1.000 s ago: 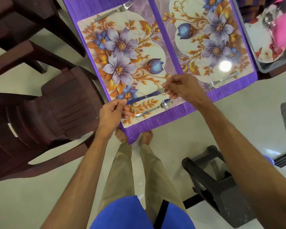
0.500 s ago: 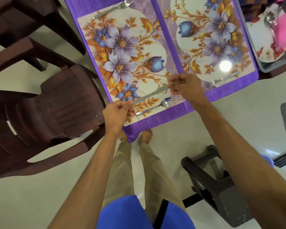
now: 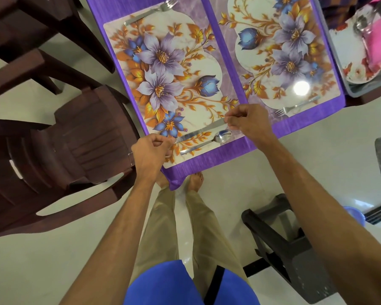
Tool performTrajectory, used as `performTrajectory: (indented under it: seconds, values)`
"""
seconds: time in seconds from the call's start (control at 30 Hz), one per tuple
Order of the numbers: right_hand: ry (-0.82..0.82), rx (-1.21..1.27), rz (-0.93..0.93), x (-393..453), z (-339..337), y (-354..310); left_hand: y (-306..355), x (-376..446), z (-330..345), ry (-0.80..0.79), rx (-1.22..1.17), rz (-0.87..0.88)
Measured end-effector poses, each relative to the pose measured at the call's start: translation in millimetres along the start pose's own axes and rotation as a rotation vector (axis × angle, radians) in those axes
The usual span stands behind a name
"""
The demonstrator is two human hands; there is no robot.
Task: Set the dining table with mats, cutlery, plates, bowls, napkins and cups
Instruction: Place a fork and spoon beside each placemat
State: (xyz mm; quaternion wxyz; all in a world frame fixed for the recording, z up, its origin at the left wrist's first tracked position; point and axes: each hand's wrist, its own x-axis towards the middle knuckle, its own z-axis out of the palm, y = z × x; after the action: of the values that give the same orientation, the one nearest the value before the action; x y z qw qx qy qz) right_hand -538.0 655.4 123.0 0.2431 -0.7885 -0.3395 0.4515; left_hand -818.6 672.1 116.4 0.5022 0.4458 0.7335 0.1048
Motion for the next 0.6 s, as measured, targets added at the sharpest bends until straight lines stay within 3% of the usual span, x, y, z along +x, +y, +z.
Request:
performTrajectory:
  seconds: [0.3,0.6]
  values:
    - [0.092,-0.217,-0.079,-0.4,4.8,4.5,-2.3,-3.7,4.0,0.010,0.100,0.051]
    - [0.163,-0.254,-0.089,0.9,6.2,9.3,-7.6,-0.7,4.0,0.088,0.125,0.052]
